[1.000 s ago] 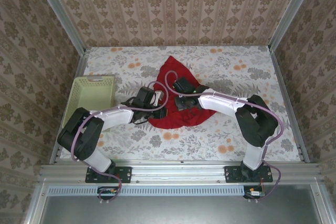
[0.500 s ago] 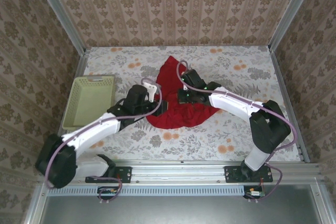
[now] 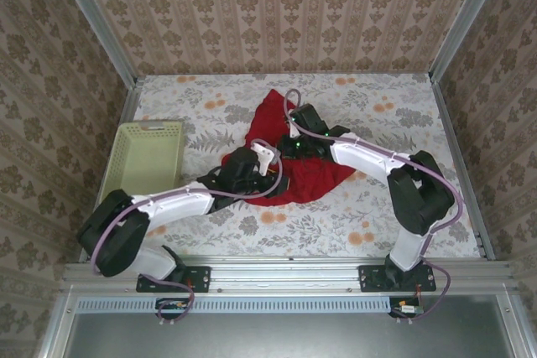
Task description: Fold the inside-out t-shirt
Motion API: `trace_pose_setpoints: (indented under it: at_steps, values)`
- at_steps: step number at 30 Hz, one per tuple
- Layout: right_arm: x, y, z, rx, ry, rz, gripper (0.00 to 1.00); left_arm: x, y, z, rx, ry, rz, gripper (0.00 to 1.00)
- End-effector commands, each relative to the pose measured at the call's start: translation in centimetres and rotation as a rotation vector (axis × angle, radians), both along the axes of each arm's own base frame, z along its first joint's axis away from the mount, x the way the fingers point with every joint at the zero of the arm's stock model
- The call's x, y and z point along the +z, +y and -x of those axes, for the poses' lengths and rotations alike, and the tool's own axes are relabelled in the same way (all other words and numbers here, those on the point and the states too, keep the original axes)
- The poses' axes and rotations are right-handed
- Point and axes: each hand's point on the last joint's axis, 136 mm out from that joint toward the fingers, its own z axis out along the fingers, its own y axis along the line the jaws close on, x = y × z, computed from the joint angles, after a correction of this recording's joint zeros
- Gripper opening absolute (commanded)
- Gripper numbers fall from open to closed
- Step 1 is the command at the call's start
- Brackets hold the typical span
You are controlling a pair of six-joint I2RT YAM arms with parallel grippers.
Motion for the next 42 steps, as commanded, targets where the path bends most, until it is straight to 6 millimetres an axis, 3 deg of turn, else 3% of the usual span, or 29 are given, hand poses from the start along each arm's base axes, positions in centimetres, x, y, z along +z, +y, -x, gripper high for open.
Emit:
trace_pose_setpoints:
  at_steps: [1,7,11,16,25,33,38,42]
  values:
    - [0.6,0.9,-0.8,0.015,0.001,-0.049,0.00,0.3,-1.2,-1.0,0.004,-0.022,0.027,0.50]
    - [0.2,0.4,-1.2,-0.010,-0.002,-0.038,0.00,-2.2,-1.8,-1.5,-0.008,0.021,-0.054,0.45]
    - [0.0,-0.8,-1.6,-0.047,-0.004,-0.002,0.00,-3.7,-1.1,-1.4,0.005,0.038,-0.104,0.29]
    - [0.1,-1.5,-1.7,-0.057,-0.020,0.030,0.00,-4.6,0.7,-1.5,0.050,0.023,-0.166,0.21]
    - [0.3,-2.6,-1.9,-0.089,-0.035,0.072,0.00,-5.1,1.9,-0.9,0.066,0.026,-0.172,0.00]
    - [-1.6,-5.6,-2.1,-0.139,-0.022,0.165,0.00,-3.9,4.7,0.7,0.129,0.008,-0.071,0.00]
    - [-2.0,-5.4,-1.2,-0.079,-0.051,0.233,0.01,-3.9,7.2,1.0,0.182,0.033,-0.018,0.00]
    - [-1.6,-5.1,-0.6,-0.056,-0.061,0.243,0.11,-4.1,7.7,1.0,0.186,0.041,-0.017,0.00]
